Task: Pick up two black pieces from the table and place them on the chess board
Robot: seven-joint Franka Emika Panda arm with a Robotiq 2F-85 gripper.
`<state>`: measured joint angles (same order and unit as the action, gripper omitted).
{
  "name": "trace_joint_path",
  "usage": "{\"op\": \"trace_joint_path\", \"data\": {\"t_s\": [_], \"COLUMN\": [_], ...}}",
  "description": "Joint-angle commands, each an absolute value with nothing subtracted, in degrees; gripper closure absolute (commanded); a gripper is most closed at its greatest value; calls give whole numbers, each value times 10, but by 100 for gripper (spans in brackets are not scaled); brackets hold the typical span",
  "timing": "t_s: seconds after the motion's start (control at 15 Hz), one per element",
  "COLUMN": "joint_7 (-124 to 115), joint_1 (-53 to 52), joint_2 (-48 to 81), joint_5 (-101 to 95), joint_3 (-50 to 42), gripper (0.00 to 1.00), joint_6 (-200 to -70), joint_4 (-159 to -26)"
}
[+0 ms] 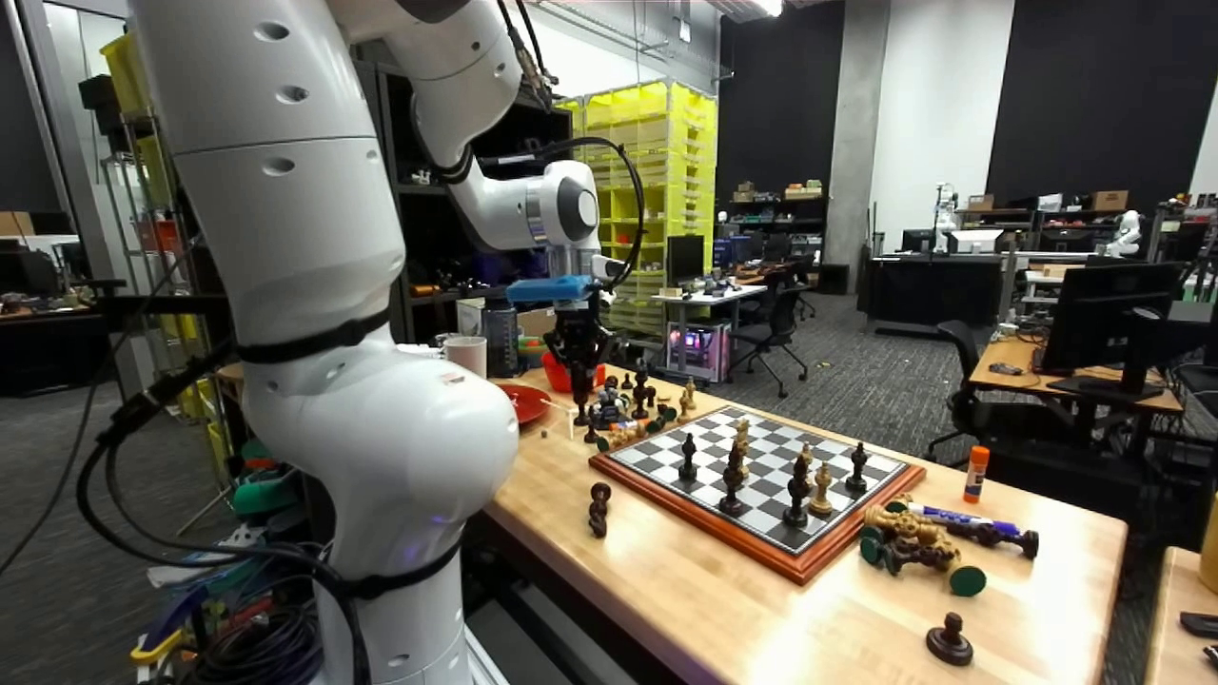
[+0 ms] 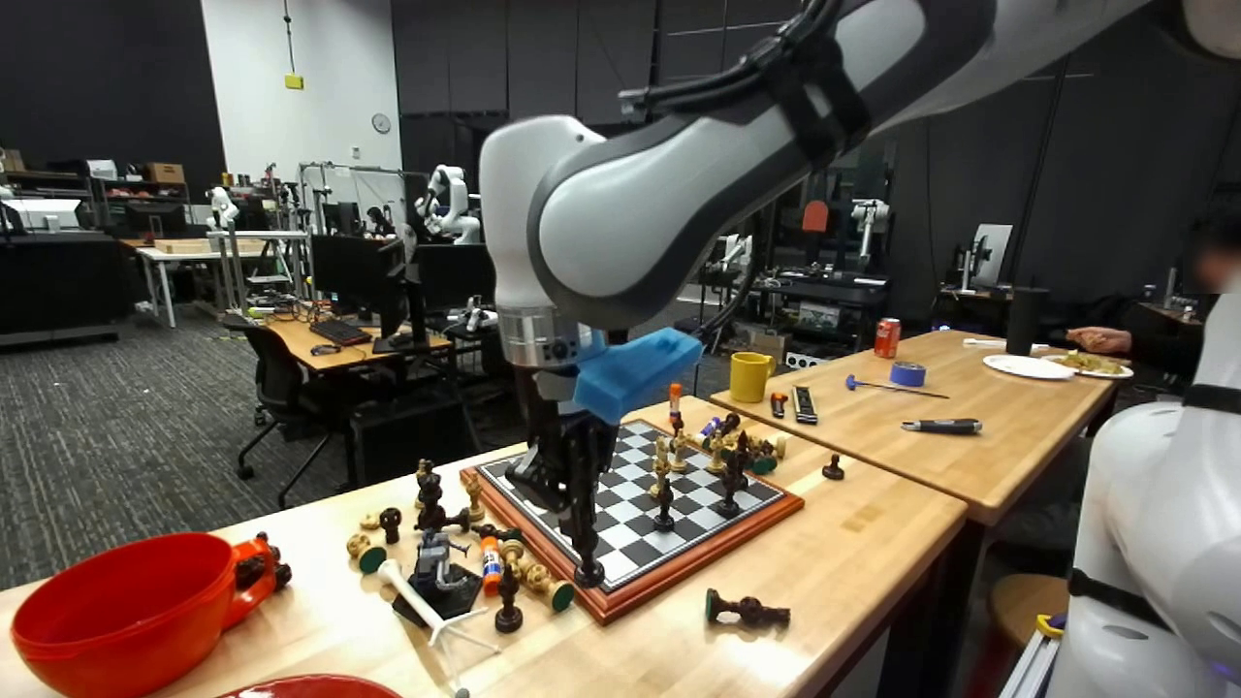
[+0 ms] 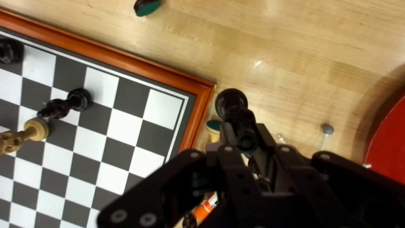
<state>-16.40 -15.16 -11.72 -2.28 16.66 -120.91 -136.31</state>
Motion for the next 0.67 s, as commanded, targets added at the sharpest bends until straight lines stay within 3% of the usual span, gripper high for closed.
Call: {"op": "trace_joint_path", "data": {"t_s": [0.0, 0.6], "joint_7": [-163, -167], "joint_1": [-140, -82], "joint_2": [-152, -96], "joint_5": [-19, -19], "joint_3": [159, 119], "gripper": [95, 95], "joint_6": [-1183, -1170], "joint_4": [-1347, -1282]}}
